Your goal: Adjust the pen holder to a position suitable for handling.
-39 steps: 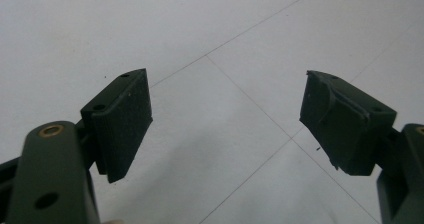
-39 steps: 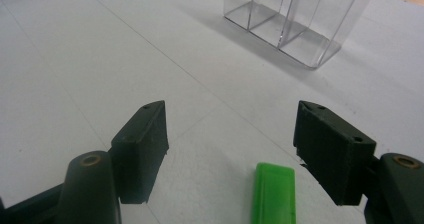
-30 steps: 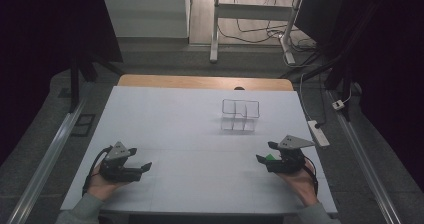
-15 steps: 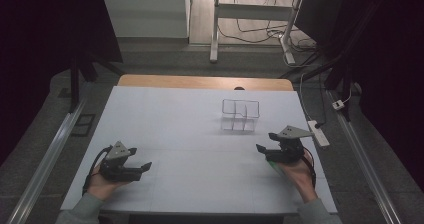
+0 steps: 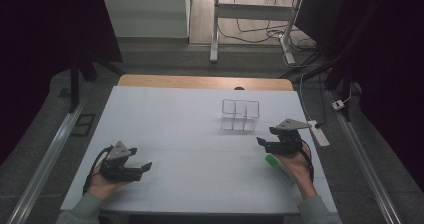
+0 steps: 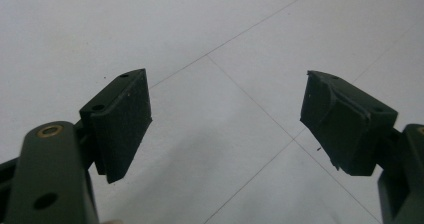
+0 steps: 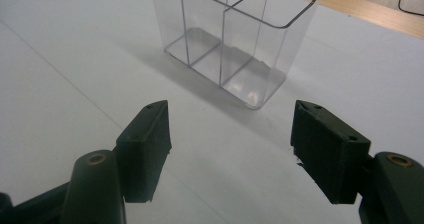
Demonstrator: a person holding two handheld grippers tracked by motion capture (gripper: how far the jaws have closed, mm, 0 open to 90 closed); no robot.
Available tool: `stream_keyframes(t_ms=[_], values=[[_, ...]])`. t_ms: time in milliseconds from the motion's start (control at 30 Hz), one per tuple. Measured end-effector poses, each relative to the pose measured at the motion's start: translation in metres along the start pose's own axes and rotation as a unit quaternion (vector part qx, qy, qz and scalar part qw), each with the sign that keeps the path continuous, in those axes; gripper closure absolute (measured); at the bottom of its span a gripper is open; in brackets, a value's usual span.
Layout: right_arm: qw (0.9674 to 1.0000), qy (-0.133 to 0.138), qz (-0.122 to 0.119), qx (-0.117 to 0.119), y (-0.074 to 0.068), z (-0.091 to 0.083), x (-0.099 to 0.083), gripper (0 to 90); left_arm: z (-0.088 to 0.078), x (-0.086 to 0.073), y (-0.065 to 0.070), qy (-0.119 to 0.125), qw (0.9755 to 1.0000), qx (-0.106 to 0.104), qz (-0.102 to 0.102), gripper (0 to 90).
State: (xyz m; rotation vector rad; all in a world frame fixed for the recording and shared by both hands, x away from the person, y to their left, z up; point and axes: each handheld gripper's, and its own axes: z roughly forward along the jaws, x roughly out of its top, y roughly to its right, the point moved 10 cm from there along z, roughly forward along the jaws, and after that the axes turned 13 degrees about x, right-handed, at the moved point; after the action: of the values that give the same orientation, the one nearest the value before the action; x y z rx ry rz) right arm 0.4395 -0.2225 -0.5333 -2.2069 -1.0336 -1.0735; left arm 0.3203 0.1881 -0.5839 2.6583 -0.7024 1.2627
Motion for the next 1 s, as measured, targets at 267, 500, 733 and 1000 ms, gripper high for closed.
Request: stream_keyframes(t_ms=[267,500,733,1000], values=[[0.9998,-0.012,0.003,-0.014,0.011,0.003,0.001,32.9,0.0,0.0,0.0,0.0,1.0,0.001,0.001,20.1],[0.9996,-0.013,0.016,-0.019,0.02,0.005,0.005,33.3,0.0,0.0,0.0,0.0,1.0,0.001,0.002,20.1],[0.9993,-0.015,0.023,-0.027,0.029,0.01,0.006,34.3,0.0,-0.001,0.0,0.0,1.0,0.001,0.003,20.1],[0.9989,-0.014,0.034,-0.03,0.036,0.013,0.006,38.8,0.0,-0.001,0.0,0.0,1.0,0.001,0.004,20.1]])
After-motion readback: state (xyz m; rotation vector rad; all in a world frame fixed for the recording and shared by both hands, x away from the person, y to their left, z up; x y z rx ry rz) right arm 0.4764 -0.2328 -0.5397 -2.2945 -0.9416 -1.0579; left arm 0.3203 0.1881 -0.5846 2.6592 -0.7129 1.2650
